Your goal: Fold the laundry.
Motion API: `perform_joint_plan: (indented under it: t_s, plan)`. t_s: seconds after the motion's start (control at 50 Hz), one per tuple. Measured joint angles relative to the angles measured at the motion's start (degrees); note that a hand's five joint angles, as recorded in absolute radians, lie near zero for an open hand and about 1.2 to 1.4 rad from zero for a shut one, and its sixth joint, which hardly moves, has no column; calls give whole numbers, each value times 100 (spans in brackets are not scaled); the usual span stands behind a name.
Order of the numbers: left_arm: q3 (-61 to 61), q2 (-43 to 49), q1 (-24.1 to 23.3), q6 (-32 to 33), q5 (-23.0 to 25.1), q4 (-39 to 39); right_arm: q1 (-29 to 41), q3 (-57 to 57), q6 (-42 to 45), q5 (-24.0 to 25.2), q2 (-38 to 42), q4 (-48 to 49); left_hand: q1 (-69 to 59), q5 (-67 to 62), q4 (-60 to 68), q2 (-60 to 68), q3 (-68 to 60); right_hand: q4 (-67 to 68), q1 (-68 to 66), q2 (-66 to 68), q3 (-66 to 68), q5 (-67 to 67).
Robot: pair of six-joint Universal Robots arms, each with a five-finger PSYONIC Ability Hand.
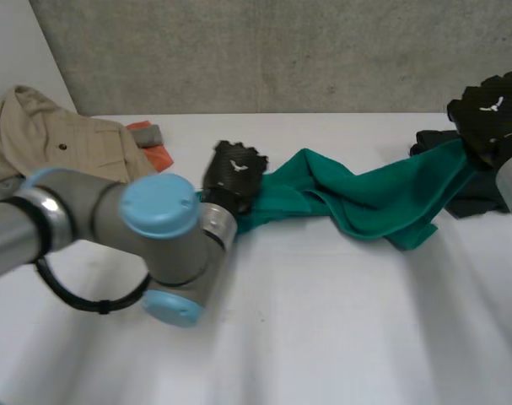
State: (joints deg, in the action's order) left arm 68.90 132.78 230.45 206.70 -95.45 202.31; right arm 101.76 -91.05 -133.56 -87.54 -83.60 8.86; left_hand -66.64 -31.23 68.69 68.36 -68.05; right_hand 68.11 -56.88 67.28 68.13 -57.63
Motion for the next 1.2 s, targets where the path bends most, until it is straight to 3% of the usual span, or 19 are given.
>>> perform_joint_plan:
  t_s: [0.22, 0.32, 0.34, 0.38, 0.4, 0.44, 0.68, 0.82, 0.98, 1.1, 1.16, 1.2]
  plan:
    - [2033, -2047, 900, -84, -28, -38, -447, -71, 35, 180, -91, -544, -27, 0, 2, 0, 0, 0, 0, 0, 0, 0]
    - [2598, -2494, 1060, -112, 78, 2, -480, -146, 27, 253, -113, -707, -27, 0, 3, 0, 0, 1, 0, 0, 0, 0]
    - [2747, -2567, 1076, -122, 169, 31, -485, -222, 15, 318, -120, -802, 93, -269, -98, -155, 91, 0, 0, 0, 0, 0]
    - [2838, -2560, 1067, -132, 281, 69, -482, -255, 4, 346, -121, -831, 1652, 234, -1473, -1470, 1451, 0, 0, 0, 0, 0]
    - [2903, -2466, 1018, -141, 455, 146, -475, -298, -16, 374, -120, -855, 3324, 976, -3059, -3116, 2987, 0, 0, 0, 0, 0]
    - [2864, -2269, 907, -139, 613, 248, -457, -336, -39, 390, -116, -857, 3816, 1258, -3820, -3767, 3717, 0, 0, 0, 0, 0]
    - [1072, -208, -152, -66, 904, 523, -401, -512, -306, 370, -95, -806, 3788, 1210, -3944, -3880, 3826, 0, 0, 0, 0, 0]
    - [-458, 992, -324, -45, 930, -78, -405, -609, -402, 367, -60, -780, 3738, 1087, -3871, -3838, 3816, 0, 0, 0, 0, 0]
    - [-1192, 1537, -300, 24, 1008, -722, -418, -688, -404, 368, -47, -718, 3709, 1085, -3835, -3814, 3795, 0, 0, 0, 0, 0]
    - [-1348, 1663, -277, 254, 1037, -852, -419, -724, -399, 369, -39, -660, 3373, 1042, -3601, -3601, 3563, 0, 0, 0, 0, 0]
    - [-1373, 1676, -274, 323, 1035, -837, -417, -747, -398, 369, -35, -630, 815, -1541, -1104, -992, 1063, 0, 0, 0, 0, 0]
    - [-1388, 1671, -271, 352, 1020, -825, -417, -762, -398, 370, -34, -616, 249, -2316, -285, -275, 268, 1, 0, 0, 0, 0]
